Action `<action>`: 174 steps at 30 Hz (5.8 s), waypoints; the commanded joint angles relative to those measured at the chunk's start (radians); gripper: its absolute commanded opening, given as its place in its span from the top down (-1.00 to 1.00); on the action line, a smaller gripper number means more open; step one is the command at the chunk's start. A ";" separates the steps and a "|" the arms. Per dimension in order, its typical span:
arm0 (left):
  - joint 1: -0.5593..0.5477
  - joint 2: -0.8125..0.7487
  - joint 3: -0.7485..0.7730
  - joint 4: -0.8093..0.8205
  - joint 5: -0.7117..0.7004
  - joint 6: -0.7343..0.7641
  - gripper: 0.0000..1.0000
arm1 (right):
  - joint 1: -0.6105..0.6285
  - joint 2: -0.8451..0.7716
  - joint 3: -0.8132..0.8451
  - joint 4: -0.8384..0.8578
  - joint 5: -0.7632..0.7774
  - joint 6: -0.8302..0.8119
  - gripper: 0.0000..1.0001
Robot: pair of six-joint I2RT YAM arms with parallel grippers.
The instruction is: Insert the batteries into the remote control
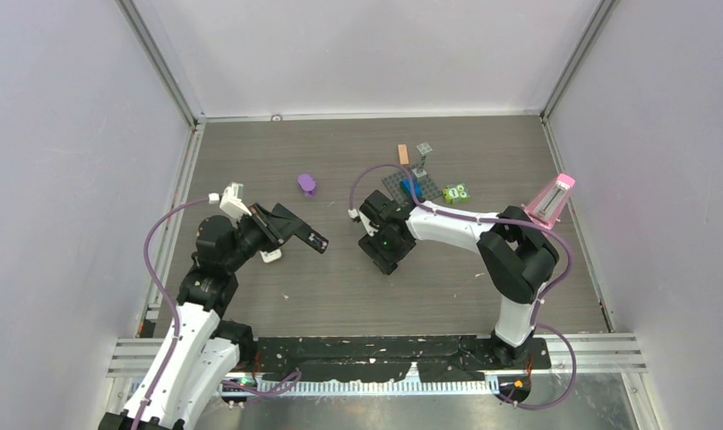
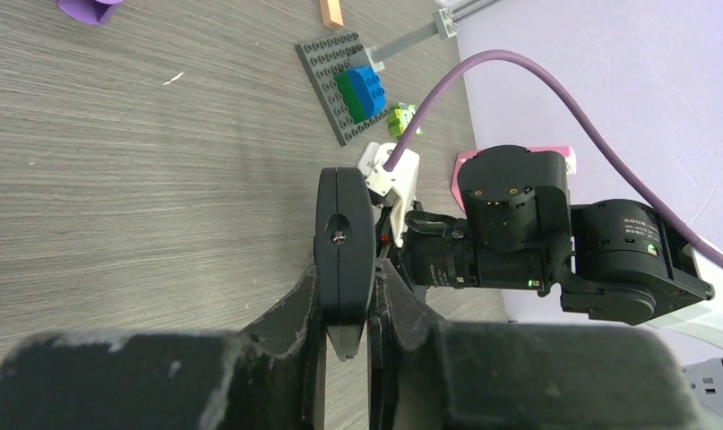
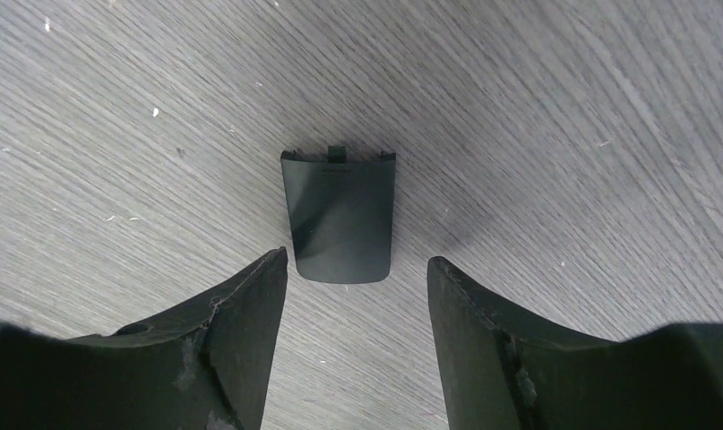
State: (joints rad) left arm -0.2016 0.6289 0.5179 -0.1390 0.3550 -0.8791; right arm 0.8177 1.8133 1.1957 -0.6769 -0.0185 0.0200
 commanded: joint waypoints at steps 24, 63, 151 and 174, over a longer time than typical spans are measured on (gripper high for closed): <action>0.004 0.012 0.063 -0.003 -0.032 0.078 1.00 | 0.012 0.037 0.074 -0.048 -0.004 -0.004 0.24; -0.004 0.042 -0.030 0.331 0.325 0.150 1.00 | 0.290 -0.334 0.129 0.247 0.057 0.091 0.22; -0.004 0.074 0.013 0.310 0.420 0.097 1.00 | 0.303 -0.176 0.261 0.126 0.163 0.114 0.05; -0.004 0.045 -0.048 0.391 0.533 0.125 1.00 | 0.304 -0.154 0.329 0.155 0.195 0.160 0.04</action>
State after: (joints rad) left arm -0.1940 0.7013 0.4675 0.1833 0.7345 -0.7280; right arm 1.1294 1.6459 1.4590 -0.6128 0.1375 0.1593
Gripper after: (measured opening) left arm 0.161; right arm 0.493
